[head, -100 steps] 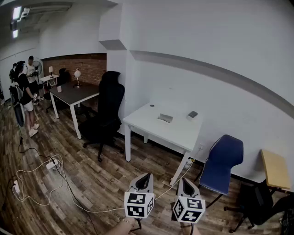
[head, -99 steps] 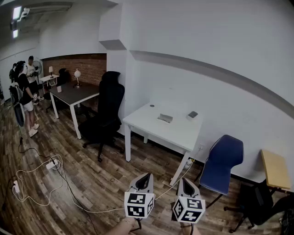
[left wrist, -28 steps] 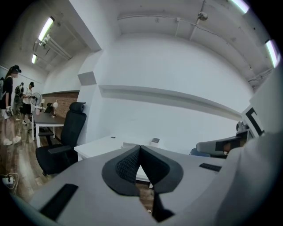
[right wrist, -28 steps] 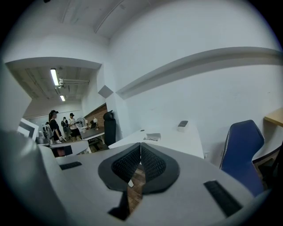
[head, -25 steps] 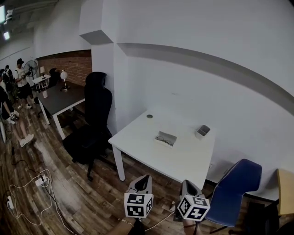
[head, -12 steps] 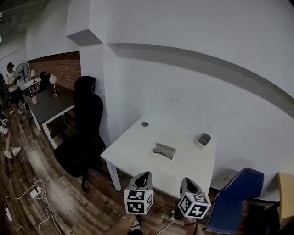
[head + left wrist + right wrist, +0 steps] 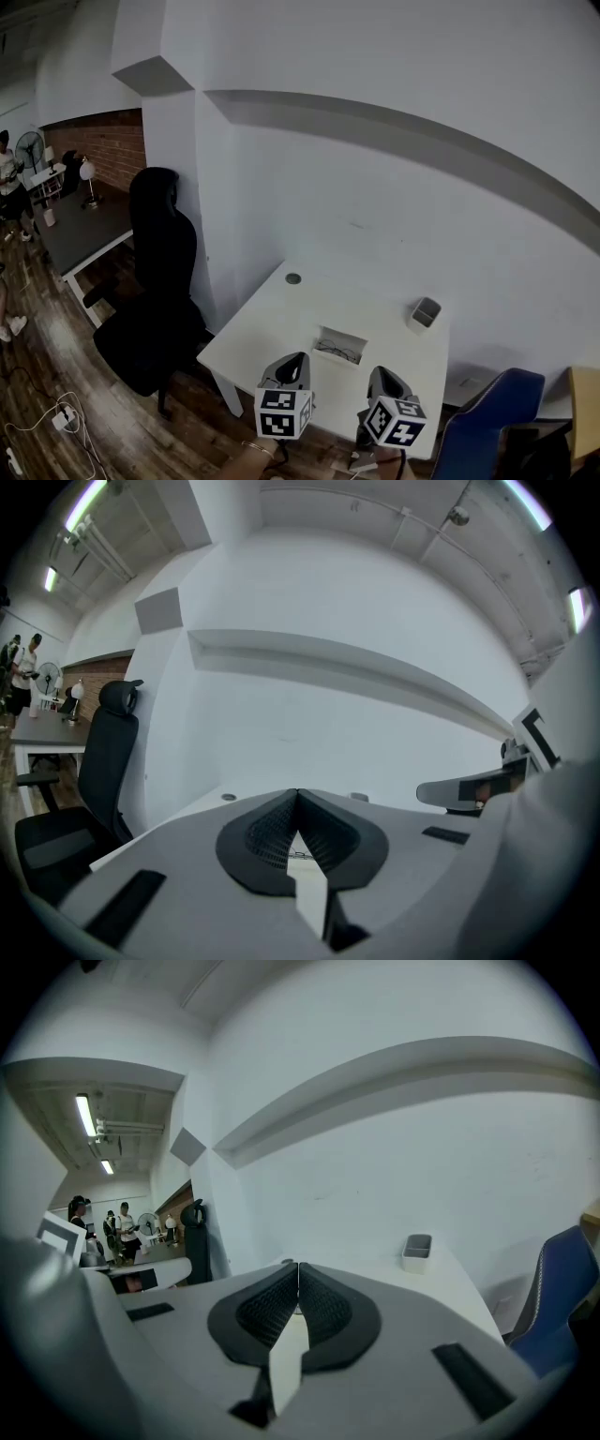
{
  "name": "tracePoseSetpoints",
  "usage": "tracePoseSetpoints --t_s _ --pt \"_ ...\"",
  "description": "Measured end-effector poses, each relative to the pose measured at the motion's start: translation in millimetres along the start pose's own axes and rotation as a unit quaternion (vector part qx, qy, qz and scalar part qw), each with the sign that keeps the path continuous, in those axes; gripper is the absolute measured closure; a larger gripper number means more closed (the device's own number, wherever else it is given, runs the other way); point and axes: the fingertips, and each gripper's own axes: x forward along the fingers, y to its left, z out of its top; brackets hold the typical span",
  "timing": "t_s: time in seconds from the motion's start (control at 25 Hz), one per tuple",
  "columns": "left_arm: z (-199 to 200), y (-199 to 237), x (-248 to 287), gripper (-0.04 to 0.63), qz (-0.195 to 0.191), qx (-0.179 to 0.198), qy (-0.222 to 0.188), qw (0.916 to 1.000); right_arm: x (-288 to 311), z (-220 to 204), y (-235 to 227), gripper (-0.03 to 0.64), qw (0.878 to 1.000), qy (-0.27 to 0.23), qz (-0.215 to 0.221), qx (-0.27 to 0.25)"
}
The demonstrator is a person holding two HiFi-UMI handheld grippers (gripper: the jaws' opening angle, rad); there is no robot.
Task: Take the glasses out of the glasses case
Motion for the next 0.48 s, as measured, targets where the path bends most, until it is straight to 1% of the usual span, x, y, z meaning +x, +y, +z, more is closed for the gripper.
tracePoseSetpoints --t_s 0.16,0.36,0.48 --pt "-7.4 19.9 18.4 0.588 -0.006 -0.004 0.014 0.9999 18.6 -4.2 -2.6 0.584 1.000 0.013 -0.018 -0.002" --pt "-26.4 31.5 32.3 0.588 -0.003 -0.032 0.030 0.9990 31.6 -15.9 -16.5 0.584 0.998 0.046 -0.040 -0.019" --pt "-36.3 37.9 36.6 0.588 0.008 -0.051 0.036 0.9980 42.1 -19.5 -13.7 0.584 0.997 0.058 -0.038 -0.037"
